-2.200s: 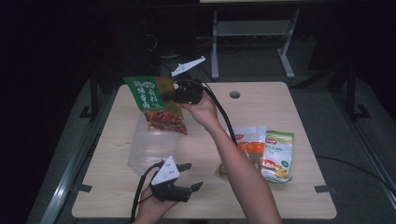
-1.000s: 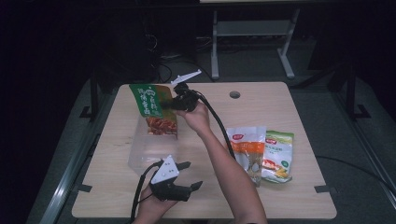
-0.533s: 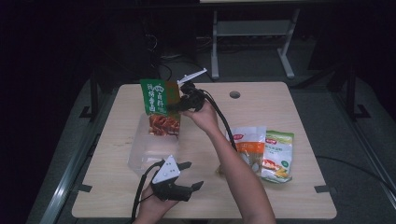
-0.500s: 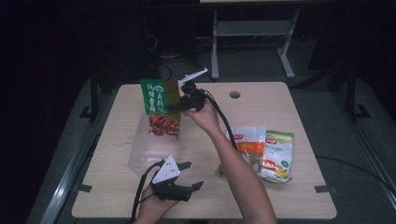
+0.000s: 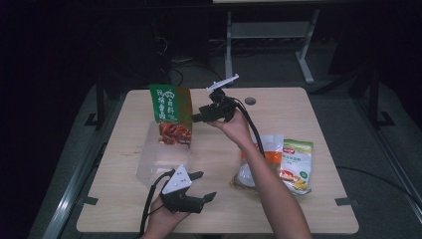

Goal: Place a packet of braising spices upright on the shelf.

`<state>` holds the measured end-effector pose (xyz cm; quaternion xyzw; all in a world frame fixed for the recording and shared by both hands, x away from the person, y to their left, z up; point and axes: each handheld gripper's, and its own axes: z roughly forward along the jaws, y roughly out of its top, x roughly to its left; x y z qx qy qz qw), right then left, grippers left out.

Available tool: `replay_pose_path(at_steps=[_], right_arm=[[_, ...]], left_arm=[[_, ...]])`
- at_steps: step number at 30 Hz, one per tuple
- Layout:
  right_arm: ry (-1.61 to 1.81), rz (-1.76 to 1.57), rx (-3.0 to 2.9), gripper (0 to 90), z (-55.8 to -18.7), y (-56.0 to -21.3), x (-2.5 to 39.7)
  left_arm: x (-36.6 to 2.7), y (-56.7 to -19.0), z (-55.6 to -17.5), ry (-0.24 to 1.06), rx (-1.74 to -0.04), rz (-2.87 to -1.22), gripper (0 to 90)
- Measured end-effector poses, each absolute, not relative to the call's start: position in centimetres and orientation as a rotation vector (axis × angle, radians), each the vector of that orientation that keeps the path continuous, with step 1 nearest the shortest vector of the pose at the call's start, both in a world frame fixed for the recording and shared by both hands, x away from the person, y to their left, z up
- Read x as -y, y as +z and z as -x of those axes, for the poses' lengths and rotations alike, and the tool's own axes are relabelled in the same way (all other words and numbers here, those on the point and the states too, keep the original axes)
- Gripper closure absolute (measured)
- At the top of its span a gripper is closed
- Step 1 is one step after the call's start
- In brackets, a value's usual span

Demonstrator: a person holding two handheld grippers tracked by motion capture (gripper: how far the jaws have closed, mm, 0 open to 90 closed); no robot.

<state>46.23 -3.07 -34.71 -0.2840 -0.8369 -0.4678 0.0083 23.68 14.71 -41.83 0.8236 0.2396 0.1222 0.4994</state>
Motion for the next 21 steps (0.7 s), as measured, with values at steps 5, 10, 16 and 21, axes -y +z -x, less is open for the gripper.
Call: replay_pose_path(at_steps=[5, 10, 16, 21], right_arm=[[-1.476, 0.896, 2.603, 41.0, -45.3, -34.6, 5.0], [-1.459, 0.915, 2.603, 39.9, -44.5, -34.6, 6.8], [-1.433, 0.927, 2.583, 38.3, -43.6, -34.7, 8.7], [-1.420, 0.940, 2.585, 37.8, -42.8, -35.0, 10.1]], left_arm=[[-14.7, -41.9, -23.7, 0.288, -0.588, -1.997, 25.4], [-14.6, -41.9, -23.8, 0.288, -0.584, -1.998, 25.3], [-14.5, -42.0, -23.8, 0.287, -0.586, -1.998, 25.4], [-14.5, -42.0, -23.9, 0.288, -0.578, -2.007, 25.4]])
